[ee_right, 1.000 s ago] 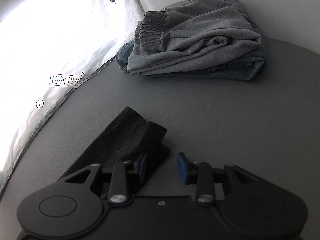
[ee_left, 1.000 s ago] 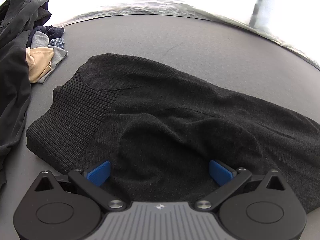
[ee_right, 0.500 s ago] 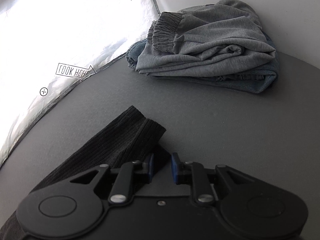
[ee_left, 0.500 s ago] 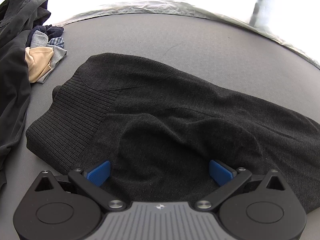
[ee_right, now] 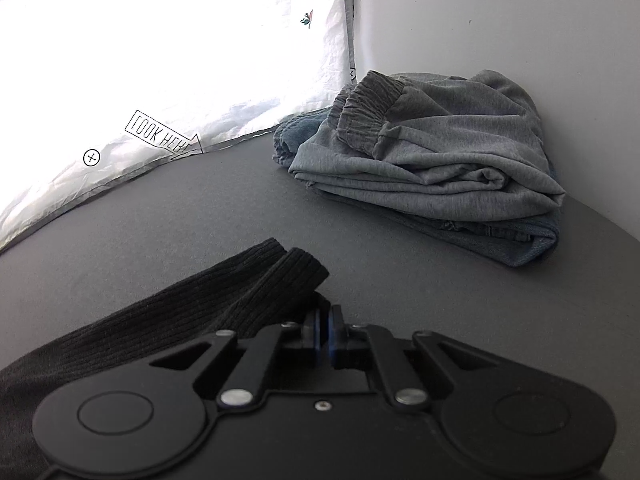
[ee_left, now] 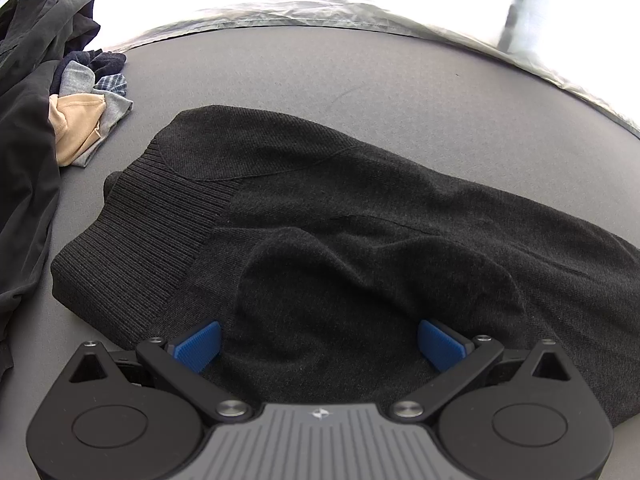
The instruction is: Fold clothes
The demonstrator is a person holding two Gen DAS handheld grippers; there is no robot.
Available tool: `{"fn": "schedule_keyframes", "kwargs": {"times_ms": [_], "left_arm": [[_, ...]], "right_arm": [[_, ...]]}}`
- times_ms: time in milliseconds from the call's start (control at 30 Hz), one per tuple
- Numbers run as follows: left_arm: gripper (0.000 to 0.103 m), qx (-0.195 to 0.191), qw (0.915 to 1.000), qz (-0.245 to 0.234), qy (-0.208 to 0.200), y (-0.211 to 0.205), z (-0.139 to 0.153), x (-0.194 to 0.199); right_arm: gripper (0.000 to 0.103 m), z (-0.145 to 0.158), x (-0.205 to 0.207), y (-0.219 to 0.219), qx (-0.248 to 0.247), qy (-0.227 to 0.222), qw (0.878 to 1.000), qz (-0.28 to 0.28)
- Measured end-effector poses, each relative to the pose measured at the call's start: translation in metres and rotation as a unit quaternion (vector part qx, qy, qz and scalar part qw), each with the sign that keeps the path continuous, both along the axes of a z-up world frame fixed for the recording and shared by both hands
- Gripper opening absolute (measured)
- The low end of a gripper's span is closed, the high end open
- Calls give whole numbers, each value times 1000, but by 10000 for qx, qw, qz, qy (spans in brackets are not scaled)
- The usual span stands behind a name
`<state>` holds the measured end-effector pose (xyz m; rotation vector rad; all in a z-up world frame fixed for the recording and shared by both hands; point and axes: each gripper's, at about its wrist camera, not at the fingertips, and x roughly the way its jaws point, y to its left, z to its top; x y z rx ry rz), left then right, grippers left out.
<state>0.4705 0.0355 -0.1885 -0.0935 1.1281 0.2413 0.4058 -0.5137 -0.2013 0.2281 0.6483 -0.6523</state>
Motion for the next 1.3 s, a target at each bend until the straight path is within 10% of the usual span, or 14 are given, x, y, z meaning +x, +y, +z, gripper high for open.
{"fn": "schedule_keyframes", "kwargs": {"times_ms": [300, 700, 1000, 1300], "left_arm": [[103, 8, 10000, 8, -76, 0, -1, -3], [103, -328, 9972, 414, -527, 18, 12, -45], [103, -533, 9857, 1202, -1052, 103, 38, -97], [103, -727, 9836, 372, -1611, 162, 56, -76]], "right_arm": [[7, -15, 6, -3, -101, 491, 9987, 53], [48, 20, -40, 10, 112, 573, 9981, -170], [88, 22, -37, 125, 486, 556, 9923, 994], [99, 11, -3, 285, 548, 670, 9682, 2346]]}}
